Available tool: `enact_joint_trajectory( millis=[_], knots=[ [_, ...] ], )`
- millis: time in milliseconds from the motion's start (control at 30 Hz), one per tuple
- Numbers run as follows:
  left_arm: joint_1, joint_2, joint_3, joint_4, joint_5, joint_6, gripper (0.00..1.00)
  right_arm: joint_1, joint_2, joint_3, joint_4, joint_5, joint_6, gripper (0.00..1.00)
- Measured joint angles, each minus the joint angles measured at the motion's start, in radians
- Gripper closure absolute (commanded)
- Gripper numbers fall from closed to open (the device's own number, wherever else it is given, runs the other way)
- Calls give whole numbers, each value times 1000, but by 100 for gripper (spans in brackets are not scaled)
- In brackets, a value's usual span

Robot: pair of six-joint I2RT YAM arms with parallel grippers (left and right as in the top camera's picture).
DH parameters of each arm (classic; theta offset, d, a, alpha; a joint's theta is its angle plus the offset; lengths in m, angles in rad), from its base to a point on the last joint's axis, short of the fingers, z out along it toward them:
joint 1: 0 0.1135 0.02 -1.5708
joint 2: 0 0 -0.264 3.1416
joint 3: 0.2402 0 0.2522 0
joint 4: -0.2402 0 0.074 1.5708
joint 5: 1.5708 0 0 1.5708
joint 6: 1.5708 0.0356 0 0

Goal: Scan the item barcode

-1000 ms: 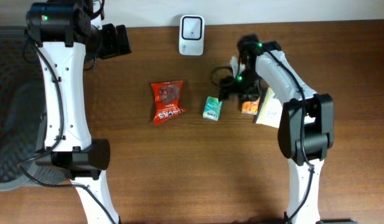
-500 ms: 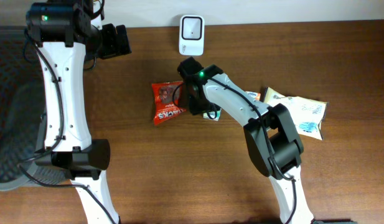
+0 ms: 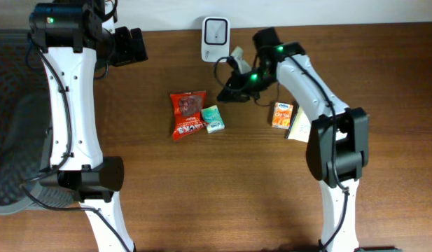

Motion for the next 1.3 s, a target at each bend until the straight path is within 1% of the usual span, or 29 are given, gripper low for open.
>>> enact_joint_trajectory(
  millis=[67, 100, 133, 167, 200, 233, 267, 333, 367, 467, 500, 533, 567, 633, 667, 800, 833, 867, 900, 933, 967, 1067, 1100, 1133, 1200, 1233, 1267, 1300],
  knots=[
    [0, 0, 0, 0, 0, 0, 1, -2, 4, -41, -7, 27, -15, 79],
    [0, 0, 0, 0, 0, 0, 1, 12, 9, -48, -14, 72, -19, 77],
    [0, 0, 0, 0, 0, 0, 1, 58, 16, -50, -6, 149, -19, 75],
    [0, 0, 0, 0, 0, 0, 1, 101, 16, -50, 5, 225, -18, 75],
    [0, 0, 0, 0, 0, 0, 1, 127, 16, -50, 12, 344, 5, 76],
    [0, 0, 0, 0, 0, 0, 1, 209, 16, -50, 42, 439, 34, 76],
    [0, 0, 0, 0, 0, 0, 1, 256, 16, -50, 71, 532, 70, 76],
    [0, 0, 0, 0, 0, 0, 1, 298, 23, -50, 84, 628, 124, 77],
    [0, 0, 0, 0, 0, 0, 1, 294, 35, -50, 89, 644, 136, 77],
    [0, 0, 0, 0, 0, 0, 1, 303, 47, -50, 89, 625, 112, 76],
    [0, 0, 0, 0, 0, 0, 1, 308, 47, -50, 89, 630, 111, 72],
    [0, 0, 0, 0, 0, 0, 1, 308, 47, -50, 85, 649, 114, 71],
    [0, 0, 0, 0, 0, 0, 1, 308, 47, -50, 76, 682, 113, 71],
    [0, 0, 0, 0, 0, 0, 1, 309, 47, -44, 8, 872, 151, 71],
    [0, 0, 0, 0, 0, 0, 1, 307, 47, -43, -11, 932, 160, 70],
    [0, 0, 0, 0, 0, 0, 1, 282, 47, -43, -19, 1022, 169, 70],
    [0, 0, 0, 0, 0, 0, 1, 281, 47, -50, -1, 1042, 169, 71],
    [0, 0, 0, 0, 0, 0, 1, 282, 47, -52, 10, 1060, 169, 78],
    [0, 0, 0, 0, 0, 0, 1, 282, 47, -71, 45, 1072, 166, 88],
    [0, 0, 0, 0, 0, 0, 1, 283, 36, -97, 69, 1089, 170, 96],
    [0, 0, 0, 0, 0, 0, 1, 282, 25, -119, 92, 1107, 172, 96],
    [0, 0, 0, 0, 0, 0, 1, 282, 19, -127, 94, 1110, 176, 96],
    [0, 0, 0, -1, 0, 0, 1, 278, 26, -98, 53, 1076, 176, 96],
    [0, 0, 0, 0, 0, 0, 1, 266, 38, -61, 11, 1002, 177, 96],
    [0, 0, 0, 0, 0, 0, 1, 213, 64, 38, -55, 767, 156, 96],
    [0, 0, 0, -1, 0, 0, 1, 171, 69, 91, -75, 619, 135, 96],
    [0, 0, 0, 0, 0, 0, 1, 105, 69, 127, -73, 402, 107, 96],
    [0, 0, 0, 0, 0, 0, 1, 68, 70, 125, -75, 320, 98, 96]
  ],
)
